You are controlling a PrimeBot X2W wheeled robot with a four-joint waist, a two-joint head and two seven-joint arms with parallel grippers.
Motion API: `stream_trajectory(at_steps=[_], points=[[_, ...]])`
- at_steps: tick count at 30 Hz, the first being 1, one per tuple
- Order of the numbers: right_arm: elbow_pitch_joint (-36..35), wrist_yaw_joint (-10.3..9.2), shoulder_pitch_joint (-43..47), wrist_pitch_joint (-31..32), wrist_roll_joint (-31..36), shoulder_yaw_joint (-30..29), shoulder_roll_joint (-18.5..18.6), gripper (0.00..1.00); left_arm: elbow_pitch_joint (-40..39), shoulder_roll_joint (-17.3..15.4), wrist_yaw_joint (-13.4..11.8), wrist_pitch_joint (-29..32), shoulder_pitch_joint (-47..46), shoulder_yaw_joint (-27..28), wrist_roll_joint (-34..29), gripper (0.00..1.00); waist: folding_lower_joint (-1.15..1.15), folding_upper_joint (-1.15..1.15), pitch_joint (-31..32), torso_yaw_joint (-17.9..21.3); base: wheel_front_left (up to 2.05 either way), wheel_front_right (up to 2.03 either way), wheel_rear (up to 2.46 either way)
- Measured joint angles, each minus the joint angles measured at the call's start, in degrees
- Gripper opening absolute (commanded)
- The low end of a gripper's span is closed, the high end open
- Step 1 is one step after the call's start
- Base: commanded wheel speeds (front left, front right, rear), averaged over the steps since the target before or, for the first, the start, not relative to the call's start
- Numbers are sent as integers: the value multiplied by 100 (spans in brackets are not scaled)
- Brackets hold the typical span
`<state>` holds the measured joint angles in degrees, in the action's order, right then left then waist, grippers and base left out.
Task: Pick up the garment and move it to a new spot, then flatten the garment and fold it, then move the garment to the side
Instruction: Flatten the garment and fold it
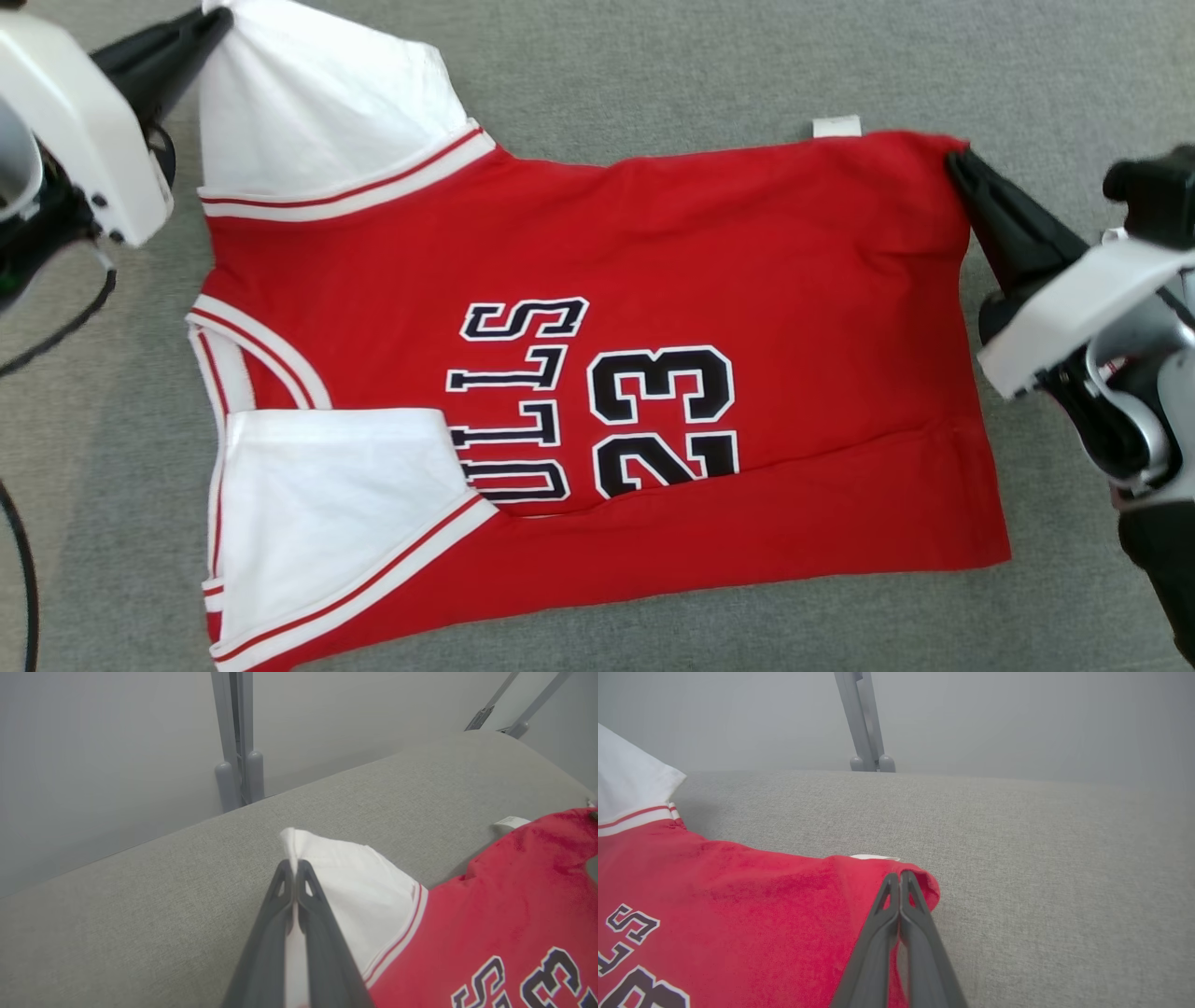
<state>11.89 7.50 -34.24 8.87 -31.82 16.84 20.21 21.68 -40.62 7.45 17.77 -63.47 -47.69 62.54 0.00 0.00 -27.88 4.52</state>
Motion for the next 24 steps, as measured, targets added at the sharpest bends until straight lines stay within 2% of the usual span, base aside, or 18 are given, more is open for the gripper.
stream_trajectory(at_steps=[8,13,17,21,24], points=[[-868,0,1015,207,53,-93,486,0,-1478,-719,-71,-521,964,225,435,0,0,0,229,-262,0,0,0],[-1078,0,1550,276,174,-291,690,0,-2609,-1193,-310,-1033,1842,435,782,0,0,0,334,-372,0,0,0],[-1174,0,1837,250,312,-369,797,0,-3335,-1573,-635,-1454,2600,530,948,0,0,0,413,-447,0,0,0],[-1244,1,2000,103,552,-357,990,0,-3872,-1823,-931,-1916,3301,602,1132,0,0,0,463,-503,0,0,0],[-1240,1,2147,-64,761,-368,1028,0,-4167,-1949,-1043,-2243,3783,622,1280,0,0,0,479,-533,0,0,0]])
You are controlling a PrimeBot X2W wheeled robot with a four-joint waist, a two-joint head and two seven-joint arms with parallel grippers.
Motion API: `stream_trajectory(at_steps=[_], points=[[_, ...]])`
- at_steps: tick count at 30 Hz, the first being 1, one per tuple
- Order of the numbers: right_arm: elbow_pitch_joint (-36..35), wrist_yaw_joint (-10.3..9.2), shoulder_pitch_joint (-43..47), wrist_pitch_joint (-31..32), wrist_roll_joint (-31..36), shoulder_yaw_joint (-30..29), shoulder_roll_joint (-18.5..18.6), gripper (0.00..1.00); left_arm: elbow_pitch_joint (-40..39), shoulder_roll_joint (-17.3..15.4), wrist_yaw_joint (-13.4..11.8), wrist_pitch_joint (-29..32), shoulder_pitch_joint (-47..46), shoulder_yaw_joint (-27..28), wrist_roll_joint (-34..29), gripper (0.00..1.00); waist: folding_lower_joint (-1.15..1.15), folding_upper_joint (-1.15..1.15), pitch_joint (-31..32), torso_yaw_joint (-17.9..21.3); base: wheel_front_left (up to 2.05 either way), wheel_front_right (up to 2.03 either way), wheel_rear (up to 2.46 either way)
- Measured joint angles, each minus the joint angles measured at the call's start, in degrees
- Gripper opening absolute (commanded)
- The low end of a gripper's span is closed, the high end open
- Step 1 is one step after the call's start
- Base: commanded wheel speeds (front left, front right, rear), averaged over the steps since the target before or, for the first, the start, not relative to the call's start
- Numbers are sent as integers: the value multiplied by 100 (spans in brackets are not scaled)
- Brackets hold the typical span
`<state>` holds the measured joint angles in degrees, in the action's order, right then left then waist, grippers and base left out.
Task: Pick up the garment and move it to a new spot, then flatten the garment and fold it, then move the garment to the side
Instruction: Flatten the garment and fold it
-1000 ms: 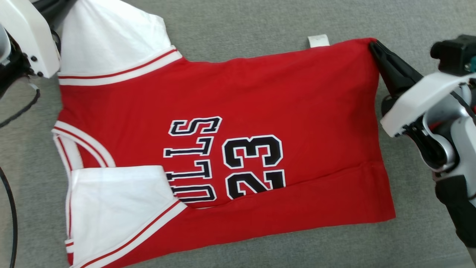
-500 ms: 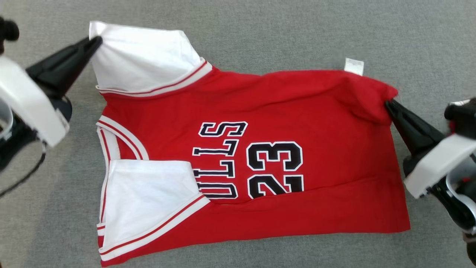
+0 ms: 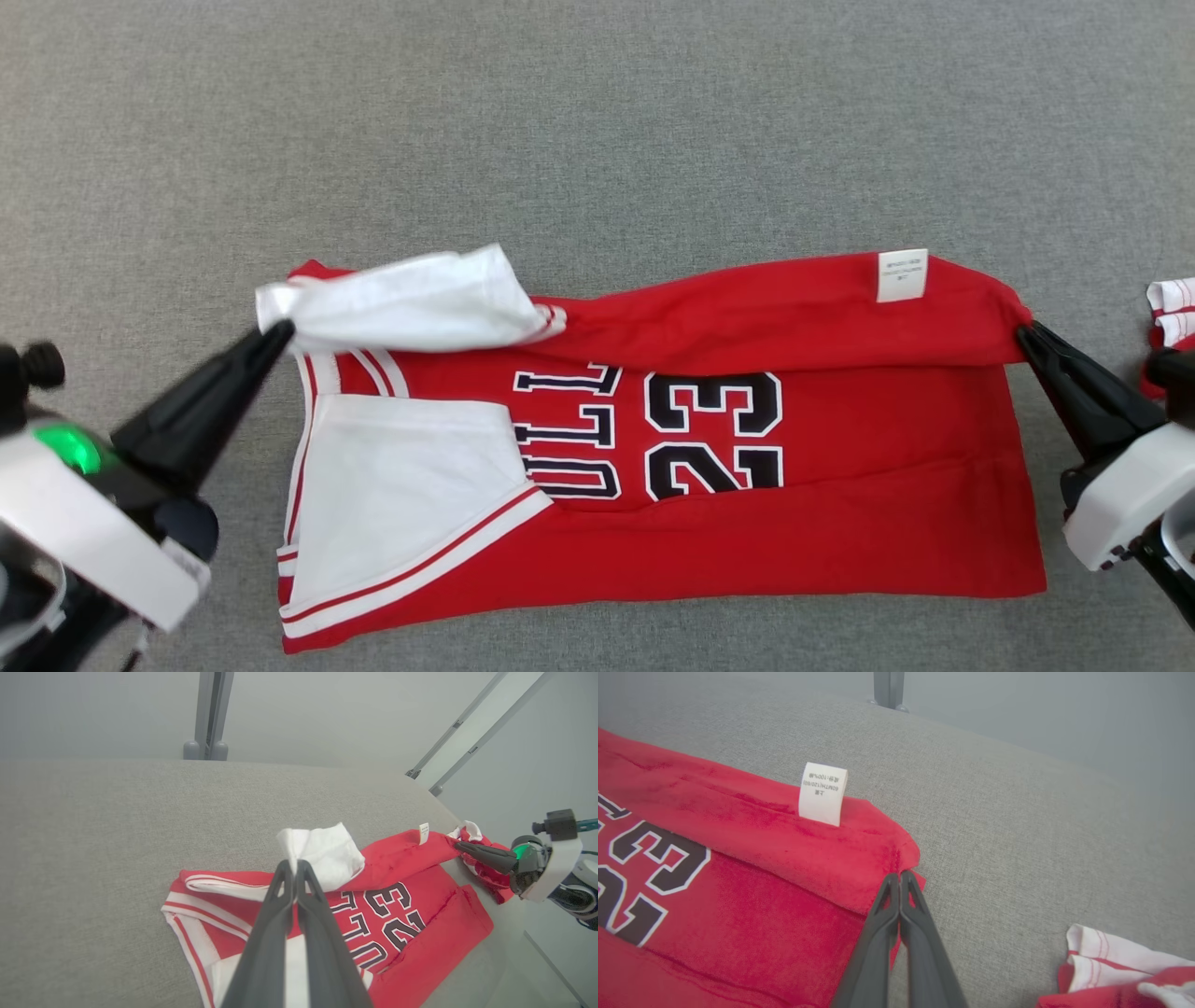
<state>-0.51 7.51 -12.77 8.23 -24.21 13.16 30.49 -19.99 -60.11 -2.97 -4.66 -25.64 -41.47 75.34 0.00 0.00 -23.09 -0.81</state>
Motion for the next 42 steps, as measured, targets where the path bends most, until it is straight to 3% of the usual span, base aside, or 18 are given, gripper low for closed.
stream_trajectory(at_steps=[8,18,19,20,21,22,27,34,37,40,41,42], points=[[189,0,312,-218,102,-126,-77,0,-220,34,-87,-501,909,-126,425,0,0,0,41,-50,0,0,0],[415,0,667,-353,-53,-130,-330,0,424,543,216,-532,1367,-374,1082,0,0,0,113,5,0,0,0],[435,0,687,-379,-82,-154,-376,17,493,580,223,-481,1372,-396,1118,0,0,0,121,8,0,0,0],[494,0,703,-343,-189,-176,-449,64,572,626,222,-474,1373,-409,1138,21,0,0,130,9,0,0,0],[541,0,732,-293,-214,-191,-505,100,647,668,220,-474,1373,-417,1150,46,0,0,143,9,0,0,0],[567,0,779,-300,-215,-258,-572,100,714,704,220,-461,1372,-425,1152,100,0,0,157,5,0,0,0],[502,-1,1033,-446,-380,-786,-976,100,913,867,175,-615,1374,-406,1156,100,0,0,256,-37,0,0,0],[-78,-2,1200,-989,-318,-1656,-1735,100,962,1022,-186,-958,1359,88,713,100,0,0,432,-34,0,0,0],[-253,-2,1109,-1193,-135,-1873,-1983,100,990,1211,-513,-1004,1293,428,386,100,0,0,515,-20,0,0,0],[-350,-2,953,-1322,87,-2019,-2194,100,1031,1696,-932,-1022,1117,1168,-100,100,0,0,604,-30,0,0,0],[-372,-2,854,-1391,221,-2073,-2334,100,1038,2169,-1122,-1024,1060,1707,-531,100,0,0,665,-46,0,0,0],[-374,-2,792,-1400,290,-2053,-2372,100,1076,2314,-1176,-1024,1053,1863,-778,100,0,0,697,-47,0,0,0]])
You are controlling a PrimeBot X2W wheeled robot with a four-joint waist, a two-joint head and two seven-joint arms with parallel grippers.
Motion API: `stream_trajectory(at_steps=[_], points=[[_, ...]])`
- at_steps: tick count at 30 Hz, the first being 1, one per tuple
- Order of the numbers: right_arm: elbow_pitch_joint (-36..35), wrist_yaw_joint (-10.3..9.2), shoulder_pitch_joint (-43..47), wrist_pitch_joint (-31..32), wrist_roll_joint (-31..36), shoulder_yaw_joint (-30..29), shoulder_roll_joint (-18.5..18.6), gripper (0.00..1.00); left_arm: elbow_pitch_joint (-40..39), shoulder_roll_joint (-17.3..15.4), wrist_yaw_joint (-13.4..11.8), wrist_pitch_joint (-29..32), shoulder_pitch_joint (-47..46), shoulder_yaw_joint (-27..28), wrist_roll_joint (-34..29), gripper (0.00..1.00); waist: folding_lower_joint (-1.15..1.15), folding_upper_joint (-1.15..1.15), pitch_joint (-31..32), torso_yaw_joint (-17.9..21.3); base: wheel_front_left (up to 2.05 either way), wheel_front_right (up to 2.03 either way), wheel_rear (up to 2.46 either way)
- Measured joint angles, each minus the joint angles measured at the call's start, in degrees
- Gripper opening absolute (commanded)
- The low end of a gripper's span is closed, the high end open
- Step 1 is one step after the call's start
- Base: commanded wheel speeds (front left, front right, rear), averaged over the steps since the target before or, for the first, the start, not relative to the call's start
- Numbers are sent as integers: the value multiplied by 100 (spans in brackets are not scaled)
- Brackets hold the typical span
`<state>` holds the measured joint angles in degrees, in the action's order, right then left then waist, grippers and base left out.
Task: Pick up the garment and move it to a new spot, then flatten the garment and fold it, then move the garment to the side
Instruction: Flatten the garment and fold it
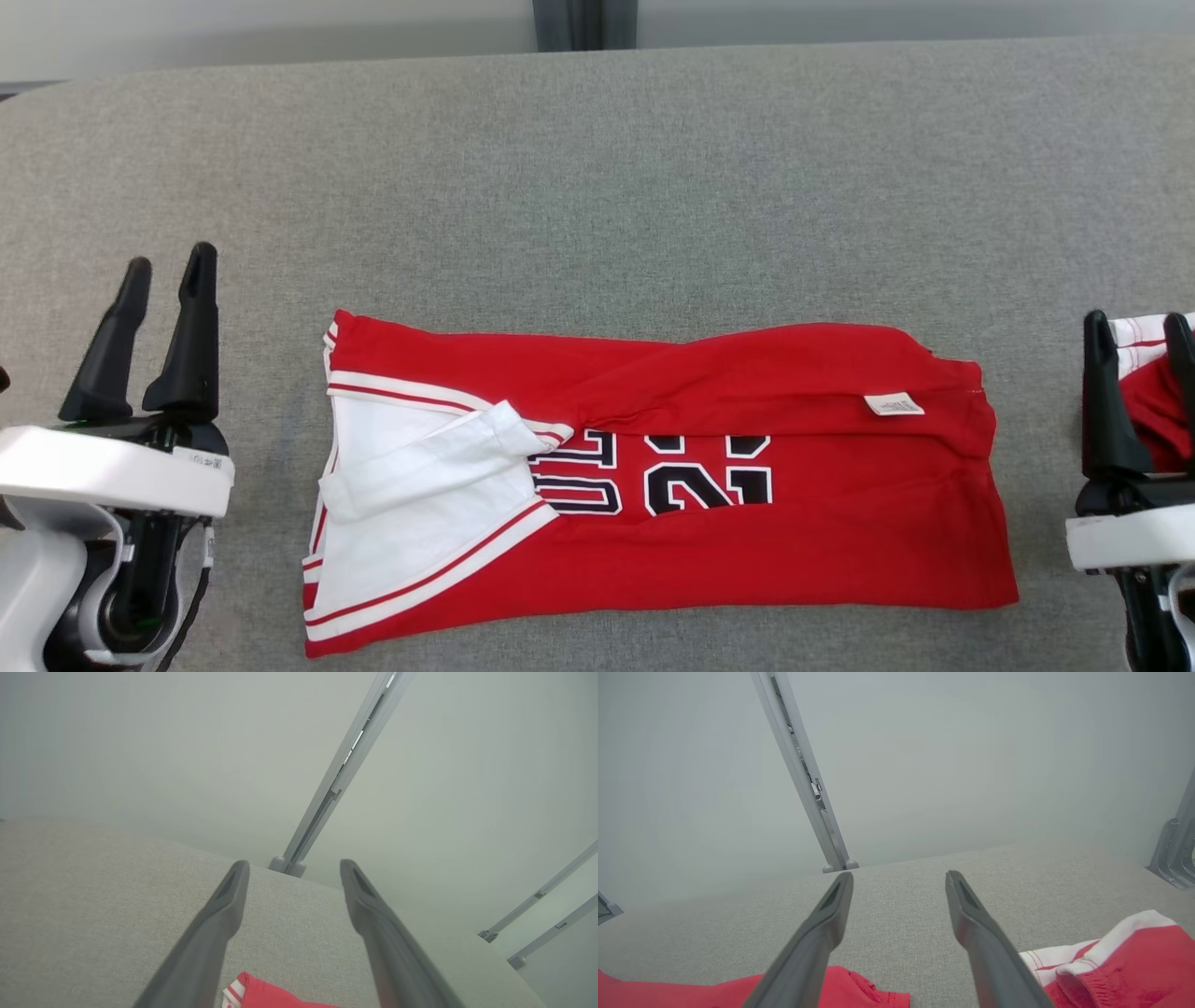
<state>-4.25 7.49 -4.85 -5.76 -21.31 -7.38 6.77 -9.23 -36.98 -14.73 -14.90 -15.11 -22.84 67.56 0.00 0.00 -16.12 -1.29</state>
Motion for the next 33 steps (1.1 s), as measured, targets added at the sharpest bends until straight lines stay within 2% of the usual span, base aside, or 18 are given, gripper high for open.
stream_trajectory(at_steps=[5,6,12,16,21,26,33], points=[[88,0,-243,-44,194,178,-138,100,99,887,-48,0,27,725,-1061,100,0,0,151,18,0,0,0],[88,0,-243,-44,194,178,-138,100,99,887,-48,0,27,725,-1061,100,0,0,151,18,0,0,0],[290,0,-338,-138,447,332,-236,100,242,1573,212,-1,249,1143,-2286,100,0,0,306,15,0,0,0],[446,0,-316,-156,758,465,-232,100,336,1860,463,-1,503,1245,-3203,100,0,0,422,-13,0,0,0],[641,0,-112,-249,999,532,-274,100,568,2252,760,0,892,1450,-3964,100,0,0,593,-50,0,0,0],[789,0,126,-305,1122,539,-333,100,887,2518,1055,0,1095,1582,-4372,100,0,0,784,-67,0,0,0],[843,0,402,-310,1155,435,-365,100,1324,2647,1324,0,1228,1742,-4710,100,0,0,983,-28,0,0,0]])
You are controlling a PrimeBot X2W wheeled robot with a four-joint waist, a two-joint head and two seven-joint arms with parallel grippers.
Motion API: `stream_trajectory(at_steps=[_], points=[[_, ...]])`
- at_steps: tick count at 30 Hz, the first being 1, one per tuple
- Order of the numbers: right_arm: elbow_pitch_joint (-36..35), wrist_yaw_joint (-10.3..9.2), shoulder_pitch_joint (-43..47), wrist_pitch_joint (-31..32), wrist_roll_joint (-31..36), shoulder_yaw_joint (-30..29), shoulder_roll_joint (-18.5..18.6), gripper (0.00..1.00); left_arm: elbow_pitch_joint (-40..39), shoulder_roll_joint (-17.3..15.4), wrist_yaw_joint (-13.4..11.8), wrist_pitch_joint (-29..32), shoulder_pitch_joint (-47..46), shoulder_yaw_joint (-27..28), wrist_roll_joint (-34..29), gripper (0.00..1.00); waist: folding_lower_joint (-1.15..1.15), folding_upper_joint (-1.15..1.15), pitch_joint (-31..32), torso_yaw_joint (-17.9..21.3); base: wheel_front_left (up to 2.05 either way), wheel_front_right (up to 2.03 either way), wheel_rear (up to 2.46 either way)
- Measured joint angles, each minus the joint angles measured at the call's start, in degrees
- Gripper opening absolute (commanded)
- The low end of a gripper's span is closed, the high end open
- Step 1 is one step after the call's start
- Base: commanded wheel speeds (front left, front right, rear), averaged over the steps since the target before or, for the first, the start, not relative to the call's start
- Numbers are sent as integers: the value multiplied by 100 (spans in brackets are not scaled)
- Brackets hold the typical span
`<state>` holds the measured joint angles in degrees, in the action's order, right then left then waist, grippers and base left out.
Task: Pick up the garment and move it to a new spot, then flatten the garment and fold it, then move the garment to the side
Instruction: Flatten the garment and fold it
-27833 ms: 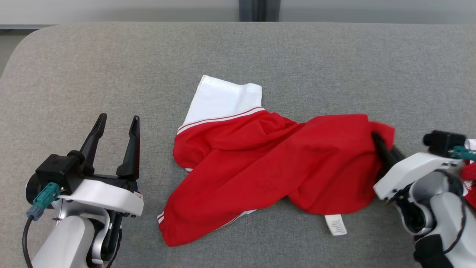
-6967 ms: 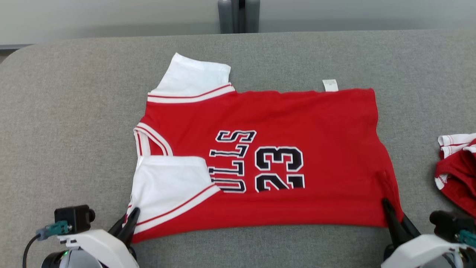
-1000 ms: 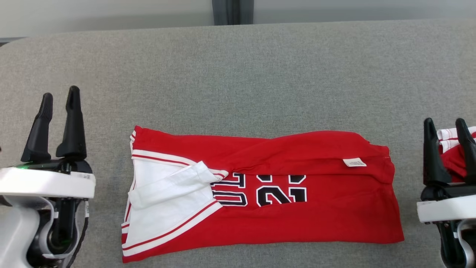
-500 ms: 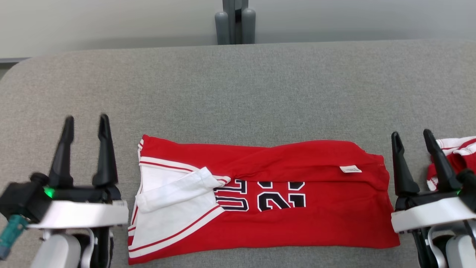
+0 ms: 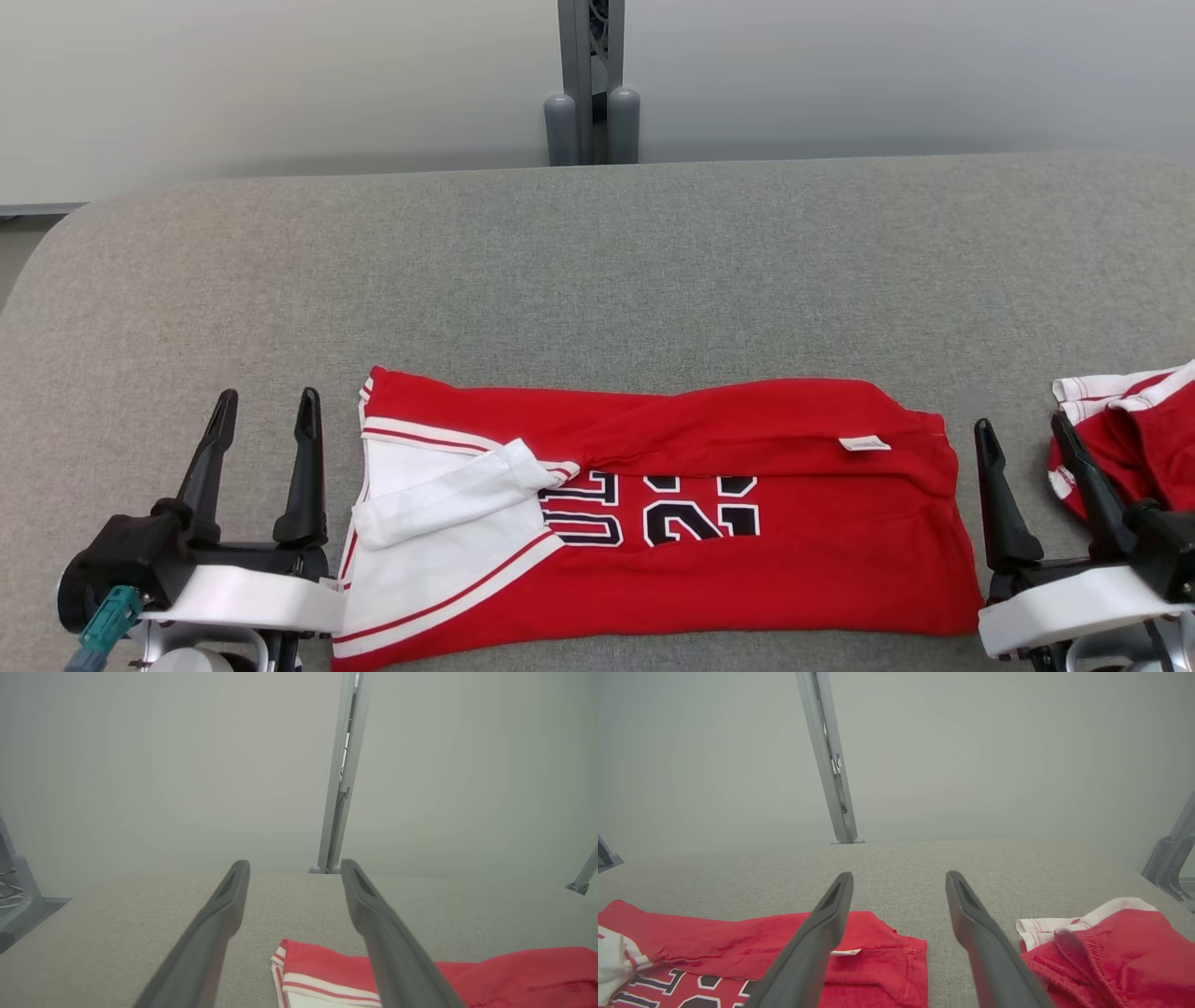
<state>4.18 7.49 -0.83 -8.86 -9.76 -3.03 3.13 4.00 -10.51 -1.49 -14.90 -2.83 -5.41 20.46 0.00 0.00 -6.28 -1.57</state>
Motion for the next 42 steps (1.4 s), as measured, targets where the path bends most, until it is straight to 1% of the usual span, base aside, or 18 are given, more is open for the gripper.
stream_trajectory(at_steps=[11,18,22,27,37,42], points=[[7,0,113,36,-54,-49,-24,100,293,141,227,-1,14,193,-209,100,0,0,99,32,0,0,0],[170,0,-24,199,-57,-109,-30,100,345,227,304,0,-27,237,-349,100,0,0,40,-107,0,0,0],[592,0,-122,304,-45,-215,-30,100,370,310,403,-1,-138,207,-414,100,0,0,-23,-265,0,0,0],[1319,0,-316,283,-66,-302,-34,100,399,430,497,-1,-249,171,-475,100,0,0,-144,-456,0,0,0],[2747,1,-916,-199,-255,-341,-36,100,427,543,632,0,-453,212,-584,100,0,0,-483,-577,0,0,0],[3232,1,-1135,-485,-413,-268,-32,100,448,570,681,0,-492,265,-635,100,0,0,-563,-547,0,0,0]])
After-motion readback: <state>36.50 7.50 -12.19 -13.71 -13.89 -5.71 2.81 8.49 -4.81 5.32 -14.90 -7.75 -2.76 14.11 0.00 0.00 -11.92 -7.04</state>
